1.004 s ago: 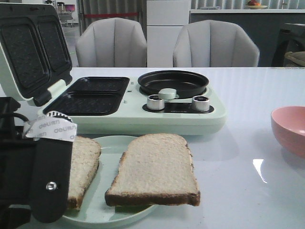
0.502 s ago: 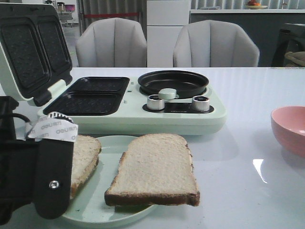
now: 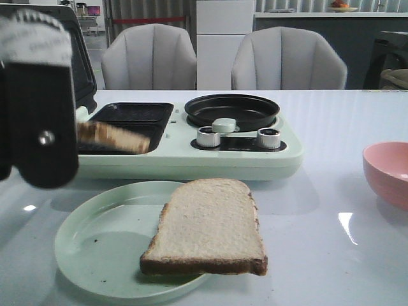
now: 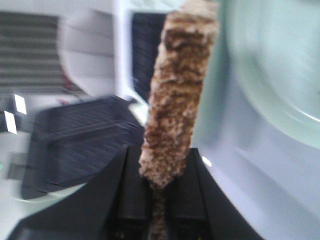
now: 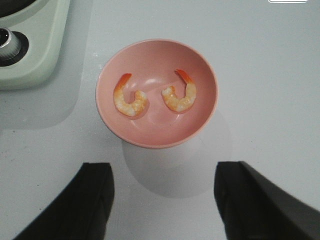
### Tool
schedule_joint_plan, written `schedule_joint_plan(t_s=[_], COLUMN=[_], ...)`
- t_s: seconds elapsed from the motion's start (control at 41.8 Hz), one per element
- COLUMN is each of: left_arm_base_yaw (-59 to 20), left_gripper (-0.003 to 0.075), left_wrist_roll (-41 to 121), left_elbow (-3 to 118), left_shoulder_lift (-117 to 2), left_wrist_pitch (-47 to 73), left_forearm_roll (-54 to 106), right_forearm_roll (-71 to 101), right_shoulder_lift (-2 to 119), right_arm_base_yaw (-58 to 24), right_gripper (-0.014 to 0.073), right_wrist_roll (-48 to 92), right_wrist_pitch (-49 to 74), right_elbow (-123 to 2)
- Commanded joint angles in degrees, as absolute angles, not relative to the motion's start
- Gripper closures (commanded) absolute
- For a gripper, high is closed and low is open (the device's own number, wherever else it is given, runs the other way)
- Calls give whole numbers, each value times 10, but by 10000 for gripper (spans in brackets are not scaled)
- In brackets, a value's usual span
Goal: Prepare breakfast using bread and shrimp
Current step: 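Lift the bread with the left gripper and place it on the press plate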
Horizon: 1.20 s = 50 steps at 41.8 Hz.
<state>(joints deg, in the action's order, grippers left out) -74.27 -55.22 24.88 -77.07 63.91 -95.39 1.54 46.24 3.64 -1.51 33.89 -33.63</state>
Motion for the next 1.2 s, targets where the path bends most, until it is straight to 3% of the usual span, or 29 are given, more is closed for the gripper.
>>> schedule_joint_plan(t_s=[0.0, 0.143, 0.693, 1.172], left_arm_base_yaw=[-746, -718, -406, -319], left_gripper=[619, 619, 619, 619], left_wrist_roll=[-563, -560, -526, -466], left_elbow=[260, 290, 513, 710], left_shoulder_lift=[-729, -716, -825, -1040], left_wrist_pitch=[715, 685, 384, 350], left_forearm_roll=[-1067, -1067, -1067, -1067], right_forearm_roll=[18, 18, 18, 18], right_shoulder_lift=[462, 462, 462, 462], right_arm_base_yaw=[39, 39, 39, 39], right_gripper=[55, 55, 55, 55], right_wrist_roll=[-16, -16, -16, -16], right_wrist_pitch=[301, 301, 301, 301], right_elbow=[-356, -356, -356, -356])
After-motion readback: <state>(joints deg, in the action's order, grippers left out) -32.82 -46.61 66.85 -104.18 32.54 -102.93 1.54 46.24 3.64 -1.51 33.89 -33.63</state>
